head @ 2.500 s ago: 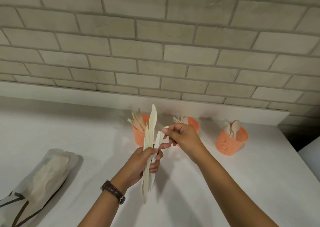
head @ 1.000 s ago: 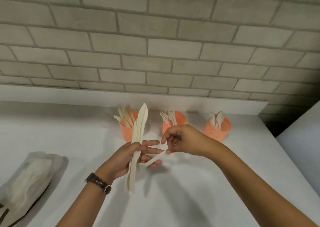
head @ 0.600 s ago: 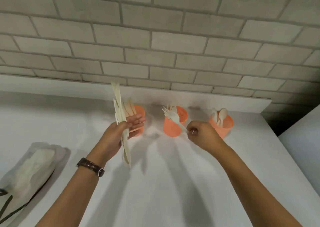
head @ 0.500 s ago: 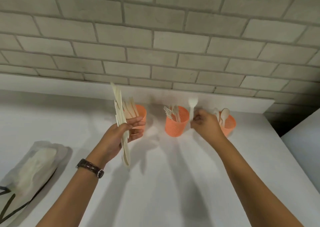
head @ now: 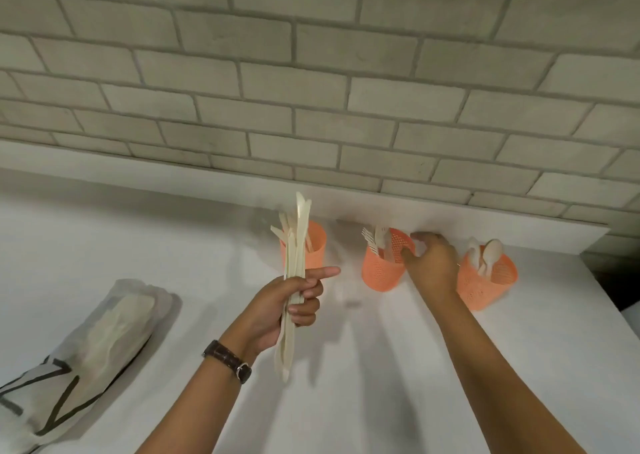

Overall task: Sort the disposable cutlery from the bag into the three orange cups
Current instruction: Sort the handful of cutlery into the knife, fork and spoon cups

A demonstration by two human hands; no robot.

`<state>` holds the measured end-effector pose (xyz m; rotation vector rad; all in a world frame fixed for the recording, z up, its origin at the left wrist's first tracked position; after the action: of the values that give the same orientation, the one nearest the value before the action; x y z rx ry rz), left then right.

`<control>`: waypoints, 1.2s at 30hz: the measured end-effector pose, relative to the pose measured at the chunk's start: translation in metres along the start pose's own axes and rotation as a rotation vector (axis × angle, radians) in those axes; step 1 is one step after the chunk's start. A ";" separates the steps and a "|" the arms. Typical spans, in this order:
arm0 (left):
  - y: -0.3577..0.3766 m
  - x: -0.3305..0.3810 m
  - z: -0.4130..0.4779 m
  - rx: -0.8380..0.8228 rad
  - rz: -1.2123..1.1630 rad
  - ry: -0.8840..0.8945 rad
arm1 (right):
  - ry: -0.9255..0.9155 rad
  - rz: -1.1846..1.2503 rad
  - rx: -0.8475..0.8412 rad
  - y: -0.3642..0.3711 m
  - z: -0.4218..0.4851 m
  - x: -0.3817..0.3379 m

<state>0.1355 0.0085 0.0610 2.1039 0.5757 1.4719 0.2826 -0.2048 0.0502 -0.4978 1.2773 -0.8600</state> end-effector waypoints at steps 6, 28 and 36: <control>0.008 -0.005 0.000 -0.122 0.053 -0.088 | -0.156 0.579 -0.114 -0.024 -0.067 -0.064; -0.008 0.000 -0.029 0.057 0.194 -0.053 | 0.209 1.050 -0.502 -0.021 -0.028 -0.128; -0.030 0.005 -0.030 0.081 -0.318 -0.043 | -0.020 0.660 -0.280 0.038 0.008 -0.150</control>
<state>0.1070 0.0394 0.0547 1.9867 0.9195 1.2396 0.2932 -0.0651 0.1162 -0.2679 1.4287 -0.1241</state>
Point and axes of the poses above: each hand's wrist, its own z-axis towards the middle knuckle, its own y-axis out of the palm, x = y × z, the point moved 1 cm from there along z, towards the middle knuckle, and after that the axes turned 4 degrees about x, right-handed, at the moved point
